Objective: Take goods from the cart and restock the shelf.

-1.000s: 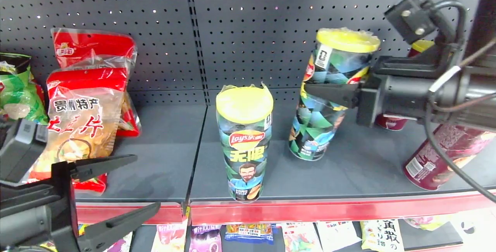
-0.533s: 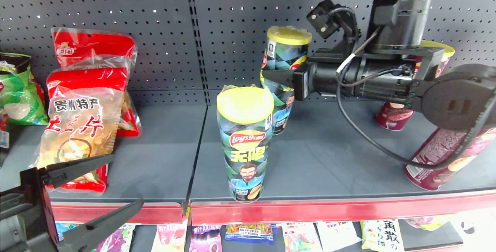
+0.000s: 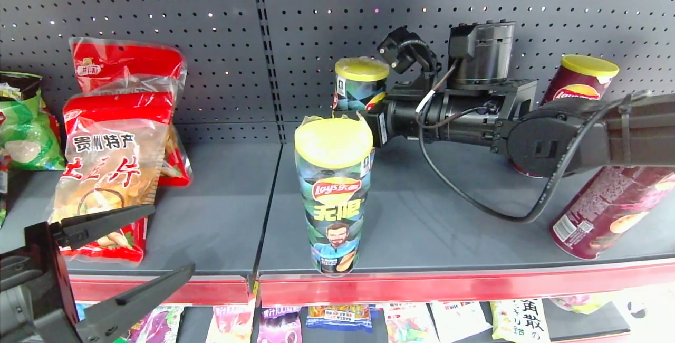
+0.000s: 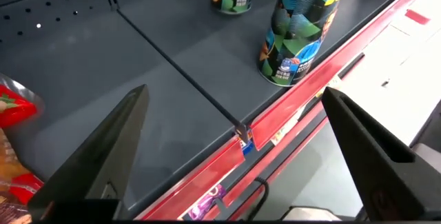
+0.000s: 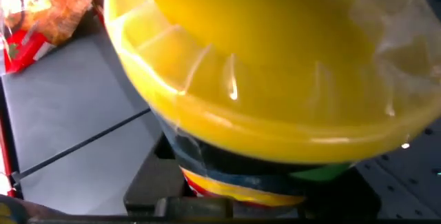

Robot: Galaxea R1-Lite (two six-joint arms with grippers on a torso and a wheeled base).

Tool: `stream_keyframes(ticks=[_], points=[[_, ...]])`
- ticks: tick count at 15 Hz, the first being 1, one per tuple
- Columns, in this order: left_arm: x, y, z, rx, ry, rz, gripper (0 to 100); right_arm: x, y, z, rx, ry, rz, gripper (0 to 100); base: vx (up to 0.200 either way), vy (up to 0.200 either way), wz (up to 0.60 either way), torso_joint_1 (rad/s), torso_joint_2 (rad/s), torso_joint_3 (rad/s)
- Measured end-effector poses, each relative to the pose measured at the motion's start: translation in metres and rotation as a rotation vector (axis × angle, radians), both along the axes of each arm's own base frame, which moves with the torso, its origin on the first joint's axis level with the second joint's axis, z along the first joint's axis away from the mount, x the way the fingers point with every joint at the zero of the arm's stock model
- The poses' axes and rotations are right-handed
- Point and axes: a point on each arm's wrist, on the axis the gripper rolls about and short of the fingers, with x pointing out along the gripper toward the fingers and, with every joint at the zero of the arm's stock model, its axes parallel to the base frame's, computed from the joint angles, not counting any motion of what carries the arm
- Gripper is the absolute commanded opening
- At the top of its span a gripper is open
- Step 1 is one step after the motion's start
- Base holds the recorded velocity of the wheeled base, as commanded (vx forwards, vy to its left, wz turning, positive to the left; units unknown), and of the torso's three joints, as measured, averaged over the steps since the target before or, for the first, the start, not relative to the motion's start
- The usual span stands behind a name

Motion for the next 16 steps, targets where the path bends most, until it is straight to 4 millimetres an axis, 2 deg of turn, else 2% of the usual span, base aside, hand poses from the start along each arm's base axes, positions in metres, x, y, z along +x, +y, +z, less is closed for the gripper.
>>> stream_keyframes(ticks=[5,6,12,16], points=[[0.001,0.000,0.001,0.000,0.000,0.000,100,0.001,0.003,-0.005,-0.007,0.009,0.004,0,0.000,0.000,0.00,0.000,0.00,0.000],[0.001,0.000,0.000,0.000,0.001,0.001,100,0.000,0.004,-0.005,-0.006,0.009,0.004,100,0.000,0.000,0.00,0.000,0.00,0.000],[0.001,0.000,0.000,0.001,0.004,0.001,100,-0.008,-0.001,-0.009,-0.021,0.035,-0.001,100,0.000,0.000,0.00,0.000,0.00,0.000],[0.004,-0.001,0.002,0.003,0.004,0.001,100,-0.026,-0.019,-0.011,-0.051,0.056,-0.074,100,0.000,0.000,0.00,0.000,0.00,0.000]])
